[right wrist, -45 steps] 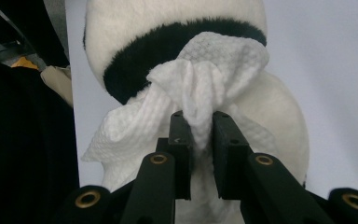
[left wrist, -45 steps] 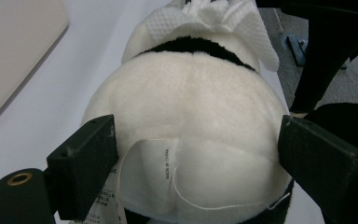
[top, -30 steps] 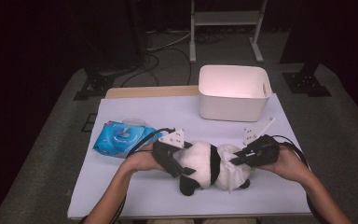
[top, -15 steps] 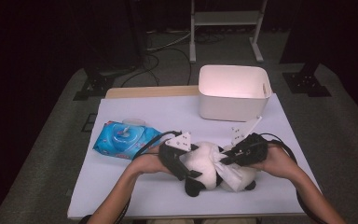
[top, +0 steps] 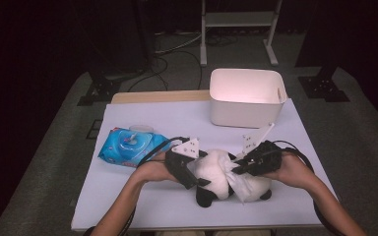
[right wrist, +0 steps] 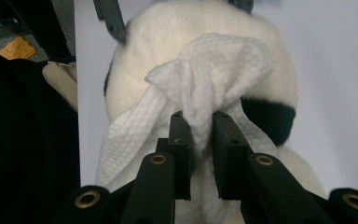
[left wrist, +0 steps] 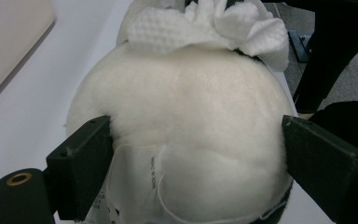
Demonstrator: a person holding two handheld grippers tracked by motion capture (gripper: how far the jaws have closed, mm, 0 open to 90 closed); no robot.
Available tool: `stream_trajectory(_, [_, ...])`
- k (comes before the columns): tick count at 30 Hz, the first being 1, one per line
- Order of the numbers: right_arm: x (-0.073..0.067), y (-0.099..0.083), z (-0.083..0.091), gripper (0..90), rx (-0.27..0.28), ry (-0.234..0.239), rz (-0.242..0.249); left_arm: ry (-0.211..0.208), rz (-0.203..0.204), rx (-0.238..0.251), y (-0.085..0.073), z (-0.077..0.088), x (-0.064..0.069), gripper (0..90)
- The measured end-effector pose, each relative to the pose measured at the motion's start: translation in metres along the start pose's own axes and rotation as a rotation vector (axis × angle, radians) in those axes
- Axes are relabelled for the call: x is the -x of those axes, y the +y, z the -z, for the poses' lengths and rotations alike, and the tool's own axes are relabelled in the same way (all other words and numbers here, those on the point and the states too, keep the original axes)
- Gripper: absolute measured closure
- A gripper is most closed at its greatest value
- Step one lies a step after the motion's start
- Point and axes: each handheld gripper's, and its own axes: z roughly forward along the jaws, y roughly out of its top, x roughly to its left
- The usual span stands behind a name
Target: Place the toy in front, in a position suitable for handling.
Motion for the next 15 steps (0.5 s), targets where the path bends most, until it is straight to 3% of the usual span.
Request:
stream_trajectory(7, [-0.005,0.000,0.001,78.2,0.006,-0.010,0.007,-0.017,0.000,0.010,-0.003,-0.001,-0.002,13.5])
stream_trajectory(15, [-0.012,0.030,-0.019,78.3,0.025,0.031,0.076,-0.009,0.006,0.013,-0.002,-0.006,-0.002,13.5])
